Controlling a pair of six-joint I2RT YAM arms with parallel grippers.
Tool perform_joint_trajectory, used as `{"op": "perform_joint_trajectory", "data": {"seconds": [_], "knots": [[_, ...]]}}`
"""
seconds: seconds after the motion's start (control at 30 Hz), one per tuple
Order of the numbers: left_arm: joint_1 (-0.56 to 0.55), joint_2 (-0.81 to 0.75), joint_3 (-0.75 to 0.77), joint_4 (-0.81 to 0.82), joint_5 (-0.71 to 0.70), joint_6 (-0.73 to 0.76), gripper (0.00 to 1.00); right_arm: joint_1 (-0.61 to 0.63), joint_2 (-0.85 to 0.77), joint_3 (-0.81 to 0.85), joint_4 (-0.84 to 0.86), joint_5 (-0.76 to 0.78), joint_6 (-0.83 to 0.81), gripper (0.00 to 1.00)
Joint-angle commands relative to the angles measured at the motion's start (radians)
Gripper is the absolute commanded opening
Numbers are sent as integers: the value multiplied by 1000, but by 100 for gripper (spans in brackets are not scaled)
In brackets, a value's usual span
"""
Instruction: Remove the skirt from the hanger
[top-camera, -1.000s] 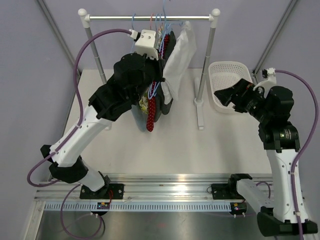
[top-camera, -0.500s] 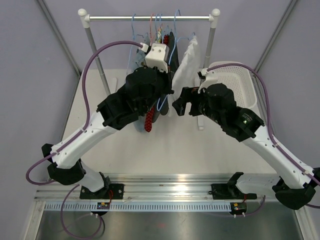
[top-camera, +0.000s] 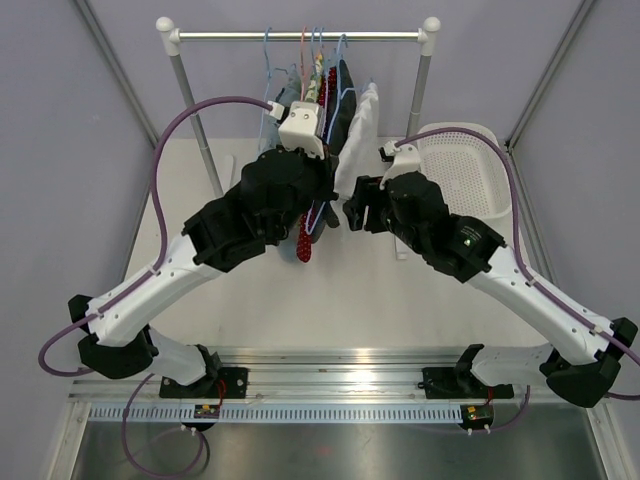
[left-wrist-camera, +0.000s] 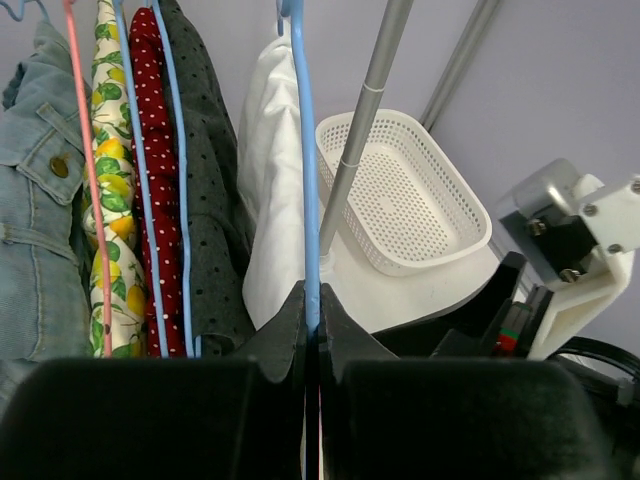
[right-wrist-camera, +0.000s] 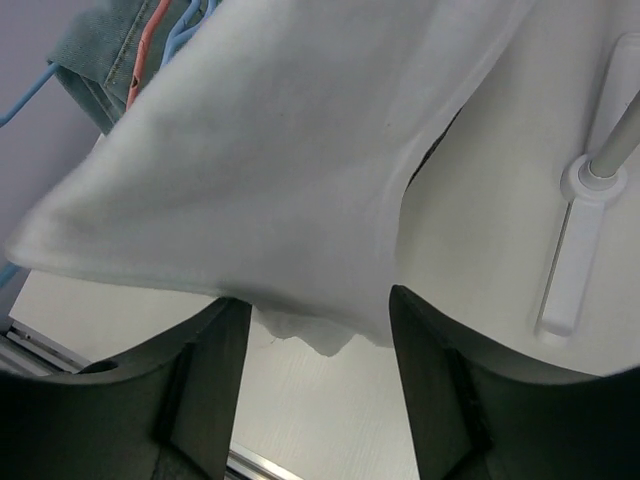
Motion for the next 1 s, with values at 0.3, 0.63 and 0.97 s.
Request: {"op": "perform_joint_trajectory", "data": {"seconds": [0.3, 0.63, 0.97], "knots": [[-11, -67, -9, 116, -26, -27, 0, 9, -26, -8, 34, 29, 34, 68], [-12, -52, 6, 119, -18, -27, 0, 46, 20, 26, 52, 19, 34, 74], [-17, -78, -26, 127, -23, -28, 0, 66, 73, 22, 106, 37, 33, 32]]}}
